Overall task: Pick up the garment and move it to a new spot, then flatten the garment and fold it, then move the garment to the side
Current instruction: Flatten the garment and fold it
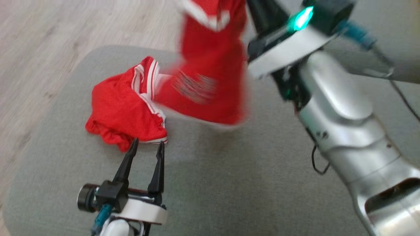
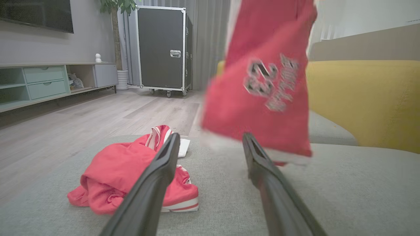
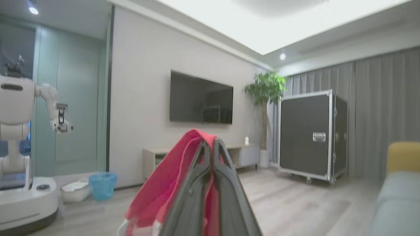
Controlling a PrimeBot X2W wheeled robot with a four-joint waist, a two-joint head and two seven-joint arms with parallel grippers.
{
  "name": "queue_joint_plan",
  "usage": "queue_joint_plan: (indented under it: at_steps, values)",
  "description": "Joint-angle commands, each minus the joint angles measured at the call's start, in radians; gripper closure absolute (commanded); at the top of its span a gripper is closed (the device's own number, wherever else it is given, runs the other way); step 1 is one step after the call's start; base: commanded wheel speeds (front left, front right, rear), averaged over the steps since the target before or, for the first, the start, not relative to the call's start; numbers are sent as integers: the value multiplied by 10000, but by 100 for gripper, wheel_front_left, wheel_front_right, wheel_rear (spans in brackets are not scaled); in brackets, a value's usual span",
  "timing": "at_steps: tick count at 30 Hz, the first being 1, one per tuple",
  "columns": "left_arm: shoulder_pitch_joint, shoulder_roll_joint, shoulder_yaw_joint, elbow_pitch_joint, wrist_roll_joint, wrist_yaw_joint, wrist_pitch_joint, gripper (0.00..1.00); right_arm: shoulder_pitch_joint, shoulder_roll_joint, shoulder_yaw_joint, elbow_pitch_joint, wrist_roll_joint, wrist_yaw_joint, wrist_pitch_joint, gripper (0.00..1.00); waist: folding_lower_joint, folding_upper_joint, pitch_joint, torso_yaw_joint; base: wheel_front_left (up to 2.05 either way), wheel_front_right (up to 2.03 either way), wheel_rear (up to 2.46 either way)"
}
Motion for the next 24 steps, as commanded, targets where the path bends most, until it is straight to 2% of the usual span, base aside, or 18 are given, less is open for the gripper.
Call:
queue_joint_plan:
  at_steps: [1,6,10,14,17,18,19,22,24]
  values:
    - [-266,15,392,-331,92,-52,-93,0,-221,174,-204,-286,111,73,-70,100,3,-1,-145,-189,0,0,0]
    - [-132,15,601,-492,169,-83,-93,0,-23,-152,-1437,299,-168,73,-62,100,3,-1,-20,-657,0,0,0]
    - [-309,15,423,-581,211,-158,-93,0,786,-990,-2239,1167,-305,73,228,100,3,-1,390,-887,0,0,0]
    - [-561,15,314,-565,302,-203,-93,0,1710,-1960,-3166,2603,-803,73,441,100,3,-1,811,-1062,0,0,0]
    - [-697,15,337,-560,328,-220,-93,0,2165,-2398,-4078,4086,-1256,73,728,100,3,-1,996,-1182,0,0,0]
    - [-736,15,346,-553,336,-226,-93,0,2233,-2525,-4359,4614,-1539,73,813,63,3,-1,1037,-1216,0,0,0]
    - [-771,15,351,-539,342,-235,-93,0,2245,-2593,-4650,5091,-1795,73,860,0,3,-1,1065,-1251,0,0,0]
    - [-859,15,336,-499,324,-244,-93,0,2105,-2529,-5296,5960,-2499,73,634,0,3,-1,1080,-1350,0,0,0]
    - [-886,15,329,-500,283,-229,-93,0,1979,-2317,-5537,6001,-2912,73,300,0,3,-1,1040,-1434,0,0,0]
